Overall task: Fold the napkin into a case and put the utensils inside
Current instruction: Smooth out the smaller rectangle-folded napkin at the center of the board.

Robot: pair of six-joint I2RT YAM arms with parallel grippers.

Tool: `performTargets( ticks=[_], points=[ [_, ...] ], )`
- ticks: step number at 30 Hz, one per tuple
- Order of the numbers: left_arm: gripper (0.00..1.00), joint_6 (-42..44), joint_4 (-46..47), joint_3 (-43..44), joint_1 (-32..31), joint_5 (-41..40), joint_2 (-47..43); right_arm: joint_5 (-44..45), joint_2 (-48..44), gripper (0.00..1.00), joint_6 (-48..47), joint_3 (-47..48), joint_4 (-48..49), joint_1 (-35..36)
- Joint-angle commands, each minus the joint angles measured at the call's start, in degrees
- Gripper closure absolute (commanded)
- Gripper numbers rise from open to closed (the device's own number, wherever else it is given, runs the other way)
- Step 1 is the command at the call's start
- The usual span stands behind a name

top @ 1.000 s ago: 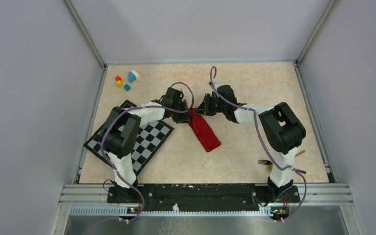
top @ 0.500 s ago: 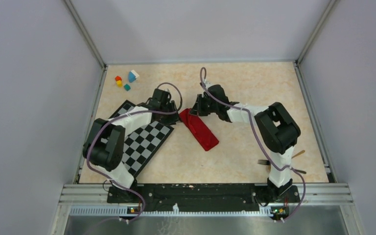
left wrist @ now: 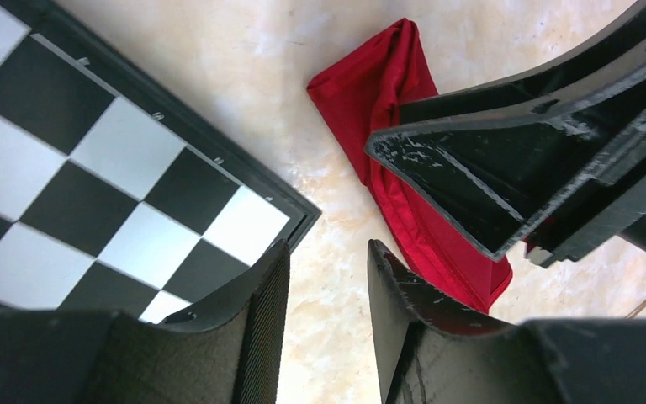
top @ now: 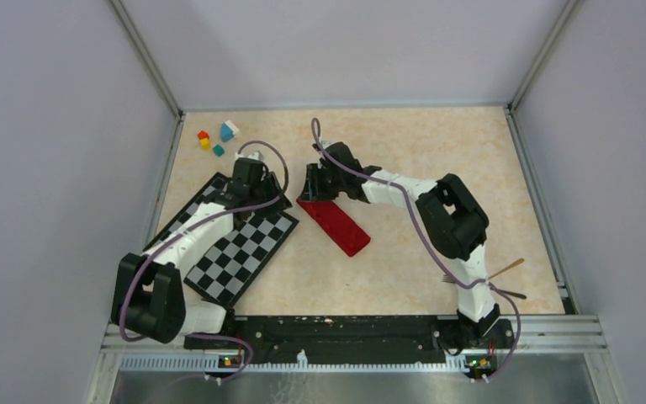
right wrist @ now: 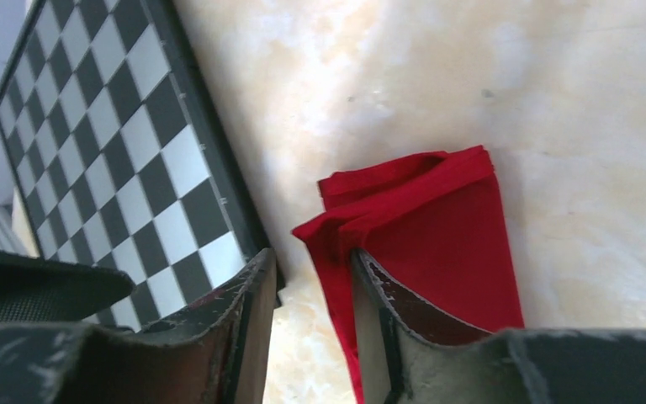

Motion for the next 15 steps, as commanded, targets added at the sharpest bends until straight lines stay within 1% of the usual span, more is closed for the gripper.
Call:
performTargets(
  ticks=[1, 5, 7, 11, 15],
  points=[
    [0.55, 0.56, -0.2, -2.34, 1.51, -1.97, -5.31, -5.67, 0.47, 0.58, 1.73, 5.15, -2.6, -0.27],
    [0.53, 1.56, -0.04, -1.56, 1.75, 1.22, -4.2, -11.61, -2.33, 0.47, 3.54, 5.27, -1.77, -1.4],
    [0.48, 2.01, 0.28, -0.67, 1.76, 2.7, -3.15, -13.59, -4.5, 0.43, 3.92, 4.54, -1.36, -1.91],
    [0.37, 3.47, 2.12, 2.59, 1.76, 8.54, 1.3, -17.34, -9.32, 0.41, 5.84, -0.31, 1.71, -3.89],
    [0.32, 3.81, 1.48, 6.62, 1.49, 8.82, 6.82, -18.54, -15.01, 0.42, 6.1, -7.84, 4.29, -6.05]
  ],
)
